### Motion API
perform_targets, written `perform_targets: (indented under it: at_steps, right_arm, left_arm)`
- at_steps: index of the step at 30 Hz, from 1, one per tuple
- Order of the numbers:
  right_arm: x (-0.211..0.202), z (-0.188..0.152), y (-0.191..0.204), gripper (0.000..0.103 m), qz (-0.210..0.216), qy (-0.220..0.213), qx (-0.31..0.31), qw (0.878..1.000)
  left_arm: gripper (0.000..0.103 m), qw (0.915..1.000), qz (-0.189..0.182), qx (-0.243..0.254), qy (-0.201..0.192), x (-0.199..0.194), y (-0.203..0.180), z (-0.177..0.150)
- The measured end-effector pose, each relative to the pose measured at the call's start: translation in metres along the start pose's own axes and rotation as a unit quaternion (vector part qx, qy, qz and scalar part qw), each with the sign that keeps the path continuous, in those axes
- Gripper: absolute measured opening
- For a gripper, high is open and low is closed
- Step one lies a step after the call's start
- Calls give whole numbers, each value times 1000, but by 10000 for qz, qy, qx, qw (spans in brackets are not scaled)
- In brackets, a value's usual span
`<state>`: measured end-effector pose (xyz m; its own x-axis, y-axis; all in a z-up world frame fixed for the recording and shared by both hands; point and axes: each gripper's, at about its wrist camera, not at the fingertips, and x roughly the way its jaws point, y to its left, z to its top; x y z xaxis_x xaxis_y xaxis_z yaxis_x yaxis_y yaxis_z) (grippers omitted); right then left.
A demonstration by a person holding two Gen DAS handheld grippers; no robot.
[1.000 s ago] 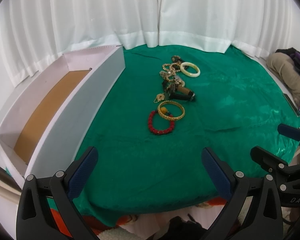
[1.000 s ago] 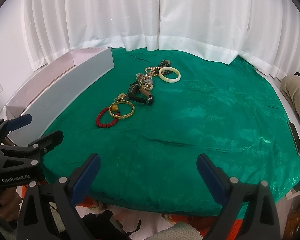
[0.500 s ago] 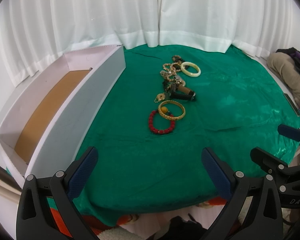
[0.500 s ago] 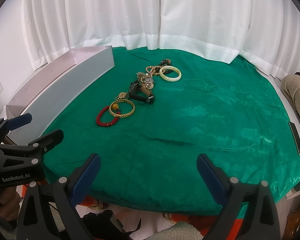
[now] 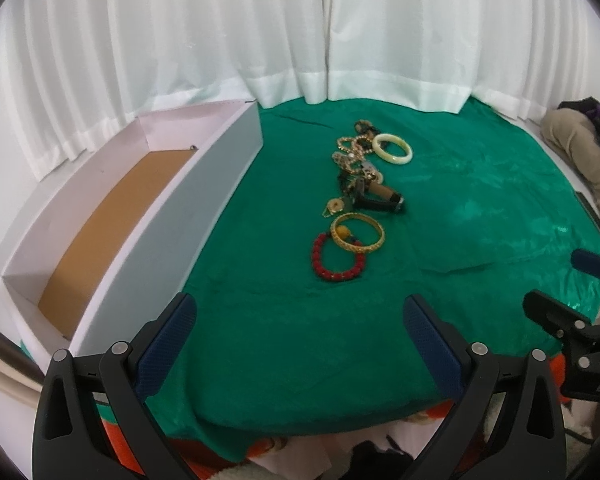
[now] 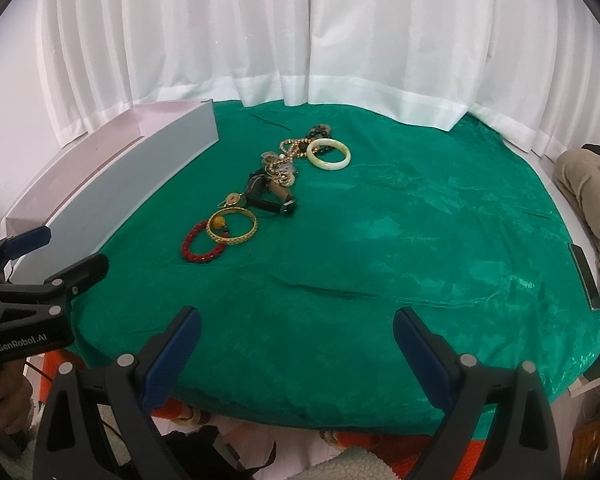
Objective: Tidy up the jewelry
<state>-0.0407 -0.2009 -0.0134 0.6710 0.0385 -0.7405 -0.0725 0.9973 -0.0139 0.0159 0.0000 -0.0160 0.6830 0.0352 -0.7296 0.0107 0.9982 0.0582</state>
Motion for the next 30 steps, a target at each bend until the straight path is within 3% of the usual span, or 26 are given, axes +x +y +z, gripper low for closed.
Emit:
perform_targets:
  at_steps: [5,18,30]
  right_arm:
    - [2,1,-2,99,-22,7,-20,10000]
    - [4,14,-27,99,-382,-79,-92,9992]
    - [10,7,-20,99,-230,87,-229,9994]
  left_arm:
    - [103,9999,-146,90,21,4,-1,-1]
    - [103,9976,-51,696,32,6,-15,-7]
    - [103,9981,-130,607,-41,4,-15,-6]
